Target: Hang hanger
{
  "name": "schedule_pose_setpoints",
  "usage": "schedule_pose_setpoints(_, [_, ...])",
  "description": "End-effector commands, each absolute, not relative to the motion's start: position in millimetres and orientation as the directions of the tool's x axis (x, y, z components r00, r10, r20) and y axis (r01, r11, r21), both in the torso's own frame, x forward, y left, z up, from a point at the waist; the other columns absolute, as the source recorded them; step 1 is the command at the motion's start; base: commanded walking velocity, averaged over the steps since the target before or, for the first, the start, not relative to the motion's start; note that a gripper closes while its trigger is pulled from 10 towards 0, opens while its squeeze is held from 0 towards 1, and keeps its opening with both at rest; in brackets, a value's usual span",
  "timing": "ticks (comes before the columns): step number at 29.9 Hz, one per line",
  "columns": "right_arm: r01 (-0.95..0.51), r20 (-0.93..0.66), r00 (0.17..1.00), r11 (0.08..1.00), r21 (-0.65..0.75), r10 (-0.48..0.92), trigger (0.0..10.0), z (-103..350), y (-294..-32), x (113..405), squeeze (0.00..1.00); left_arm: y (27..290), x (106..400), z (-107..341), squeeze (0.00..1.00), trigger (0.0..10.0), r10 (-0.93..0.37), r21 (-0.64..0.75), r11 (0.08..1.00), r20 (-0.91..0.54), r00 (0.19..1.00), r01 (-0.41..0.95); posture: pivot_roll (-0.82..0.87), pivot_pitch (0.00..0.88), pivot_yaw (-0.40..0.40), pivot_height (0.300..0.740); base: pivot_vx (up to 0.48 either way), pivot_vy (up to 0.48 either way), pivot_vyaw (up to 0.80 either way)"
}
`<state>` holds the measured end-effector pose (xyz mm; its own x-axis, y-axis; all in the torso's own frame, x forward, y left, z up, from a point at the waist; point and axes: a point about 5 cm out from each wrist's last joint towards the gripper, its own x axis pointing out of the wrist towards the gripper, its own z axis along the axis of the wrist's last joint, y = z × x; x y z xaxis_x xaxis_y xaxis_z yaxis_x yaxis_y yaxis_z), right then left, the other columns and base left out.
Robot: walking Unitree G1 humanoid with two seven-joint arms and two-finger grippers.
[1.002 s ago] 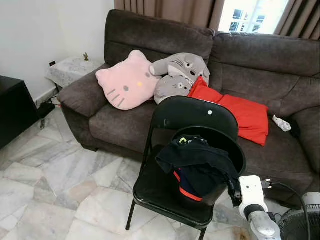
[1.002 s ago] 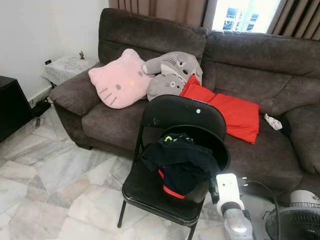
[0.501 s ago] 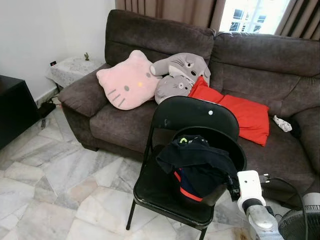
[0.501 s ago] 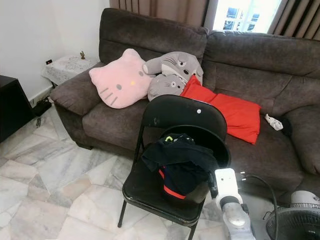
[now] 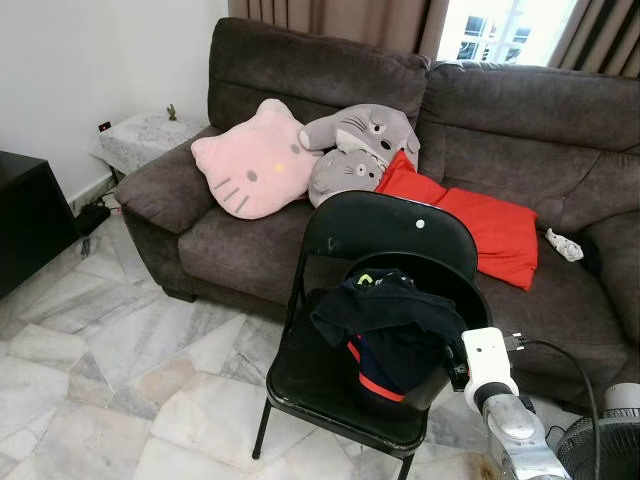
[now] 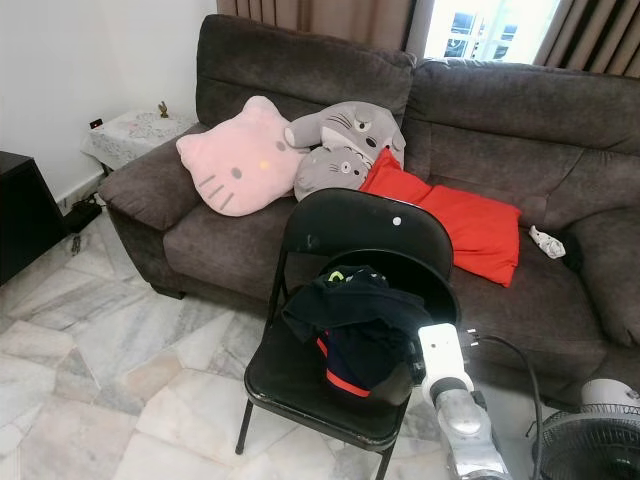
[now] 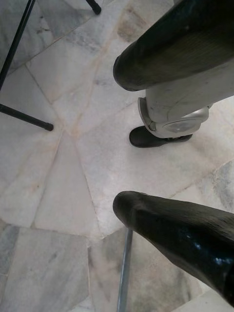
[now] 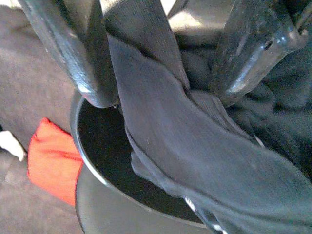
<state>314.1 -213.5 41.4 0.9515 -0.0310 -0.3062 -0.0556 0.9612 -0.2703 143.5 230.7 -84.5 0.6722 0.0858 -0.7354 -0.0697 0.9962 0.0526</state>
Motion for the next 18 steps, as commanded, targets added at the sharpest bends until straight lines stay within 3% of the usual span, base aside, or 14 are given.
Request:
schedule_pose_setpoints(1, [-0.066, -0.284, 0.959, 0.957, -0.283, -0.018, 10.0, 47, -213, 319, 0.0, 232, 137, -87, 0.0, 10.0, 0.079, 0.059, 0.997, -0.757, 0.649, -0.053, 0.03, 0.0, -0.034, 0.74, 0.0, 0.0, 0.0])
schedule_pose_setpoints(18, [0.033, -0.222, 0.968, 0.94, -0.339, -0.115, 10.0, 47, -222, 307, 0.0, 231, 133, -89, 0.0, 10.0, 0.066, 0.056, 0.998, -0.774, 0.629, -0.035, 0.03, 0.0, -0.035, 0.74, 0.0, 0.0, 0.0])
